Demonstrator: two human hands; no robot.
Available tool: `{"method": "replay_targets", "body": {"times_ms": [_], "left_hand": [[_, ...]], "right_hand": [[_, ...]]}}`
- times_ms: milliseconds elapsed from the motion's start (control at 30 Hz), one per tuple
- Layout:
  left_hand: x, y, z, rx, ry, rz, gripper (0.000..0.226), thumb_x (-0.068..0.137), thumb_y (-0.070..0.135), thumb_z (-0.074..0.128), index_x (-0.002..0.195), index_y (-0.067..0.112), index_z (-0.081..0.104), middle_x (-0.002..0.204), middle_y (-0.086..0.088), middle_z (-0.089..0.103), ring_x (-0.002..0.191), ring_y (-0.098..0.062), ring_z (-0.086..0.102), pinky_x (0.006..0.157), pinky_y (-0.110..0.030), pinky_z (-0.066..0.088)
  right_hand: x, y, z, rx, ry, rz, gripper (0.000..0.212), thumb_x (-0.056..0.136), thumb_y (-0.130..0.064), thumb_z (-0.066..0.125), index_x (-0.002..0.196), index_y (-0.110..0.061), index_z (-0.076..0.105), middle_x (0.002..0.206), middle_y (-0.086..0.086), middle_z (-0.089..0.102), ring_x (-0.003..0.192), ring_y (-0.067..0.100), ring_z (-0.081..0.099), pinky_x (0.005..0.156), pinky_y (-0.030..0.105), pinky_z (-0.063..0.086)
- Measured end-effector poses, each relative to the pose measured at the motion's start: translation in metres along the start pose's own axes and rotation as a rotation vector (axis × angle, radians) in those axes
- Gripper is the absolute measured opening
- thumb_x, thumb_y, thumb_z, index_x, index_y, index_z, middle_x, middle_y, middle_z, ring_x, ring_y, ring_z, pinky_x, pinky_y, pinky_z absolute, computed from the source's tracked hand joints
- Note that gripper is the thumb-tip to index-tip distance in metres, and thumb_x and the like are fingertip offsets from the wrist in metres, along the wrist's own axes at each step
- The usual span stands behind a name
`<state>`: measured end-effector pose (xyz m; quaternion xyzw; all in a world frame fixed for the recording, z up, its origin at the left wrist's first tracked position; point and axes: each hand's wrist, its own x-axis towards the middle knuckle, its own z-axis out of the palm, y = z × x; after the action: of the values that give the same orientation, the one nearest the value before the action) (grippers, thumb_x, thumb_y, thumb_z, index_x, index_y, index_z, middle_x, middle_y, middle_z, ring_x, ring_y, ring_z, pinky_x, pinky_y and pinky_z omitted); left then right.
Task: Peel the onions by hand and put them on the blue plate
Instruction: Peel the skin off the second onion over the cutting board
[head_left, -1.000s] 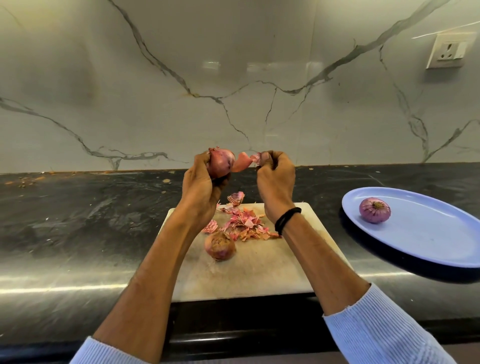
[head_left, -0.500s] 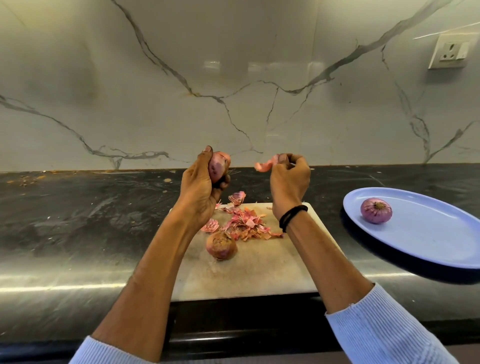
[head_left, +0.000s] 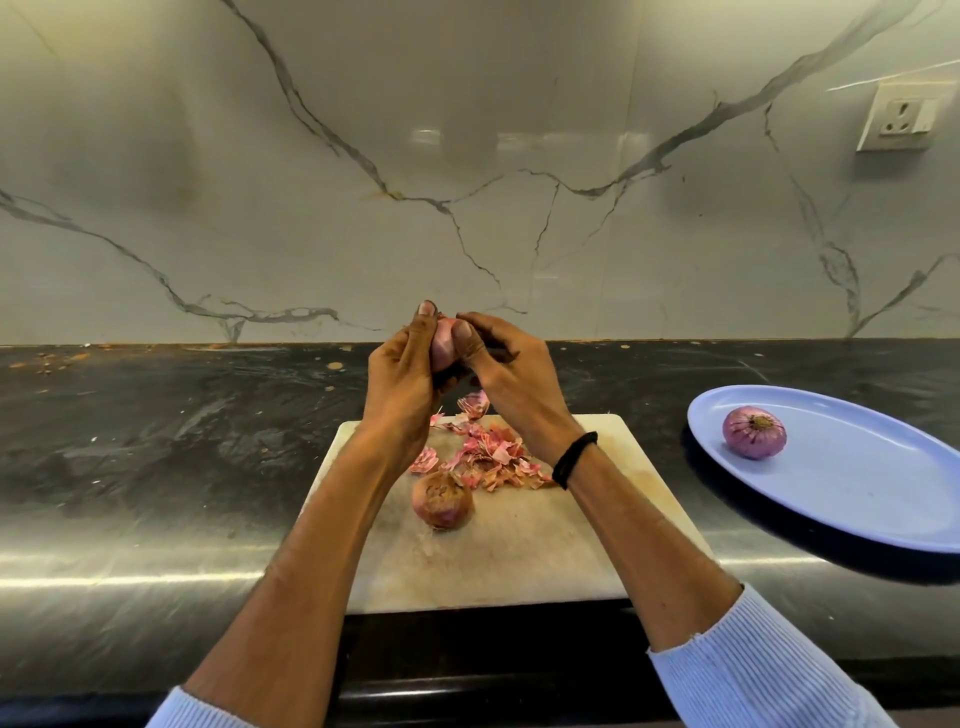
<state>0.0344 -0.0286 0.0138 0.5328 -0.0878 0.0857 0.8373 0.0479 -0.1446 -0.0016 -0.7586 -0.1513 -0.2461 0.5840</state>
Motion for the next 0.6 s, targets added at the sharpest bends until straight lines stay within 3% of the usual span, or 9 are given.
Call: {"method": "replay_targets", "body": {"times_ms": [133,267,400,600], "left_hand": [[0.0018,-0.0022,-0.0009,0.050,-0.012,0.015,0.042,0.099,0.037,0.056,0.107,-0.003,0.066,0.100,-0.018,0.065,0.091,-0.021,0.068,0.072,-0.024,0.058],[0.0008,-0.0013,-0.0012,0.047,-0.054,0.008,0.026,0.098,0.030,0.059,0.101,0.008,0.072,0.090,-0.008,0.075,0.089,-0.016,0.073,0.072,-0.023,0.058],[0.0004,0.0000,-0.0009,0.035,-0.062,0.021,0.020,0.099,0.025,0.058,0.101,0.010,0.071,0.086,0.000,0.077,0.085,-0.012,0.074,0.067,-0.021,0.058],[0.0010,-0.0026,-0.0015,0.035,-0.056,0.023,0.022,0.099,0.024,0.059,0.107,0.008,0.071,0.093,-0.003,0.076,0.089,-0.016,0.074,0.069,-0.024,0.059]], "right_hand": [[-0.0007,0.0007,-0.0007,0.066,0.038,-0.015,0.042,0.092,-0.047,0.064,0.124,-0.019,0.069,0.115,0.000,0.072,0.109,0.014,0.067,0.092,0.043,0.058],[-0.0014,0.0018,-0.0008,0.087,0.073,-0.023,0.037,0.094,-0.039,0.064,0.122,-0.016,0.071,0.114,0.002,0.073,0.108,0.014,0.068,0.092,0.043,0.058],[0.0008,0.0042,0.0009,0.009,0.137,-0.058,0.043,0.090,-0.052,0.061,0.119,-0.023,0.072,0.111,0.000,0.072,0.108,0.014,0.067,0.091,0.041,0.057],[0.0028,0.0070,-0.0019,-0.121,0.216,-0.124,0.023,0.097,-0.025,0.063,0.115,-0.015,0.075,0.105,0.003,0.072,0.100,0.013,0.065,0.085,0.026,0.056]]}}
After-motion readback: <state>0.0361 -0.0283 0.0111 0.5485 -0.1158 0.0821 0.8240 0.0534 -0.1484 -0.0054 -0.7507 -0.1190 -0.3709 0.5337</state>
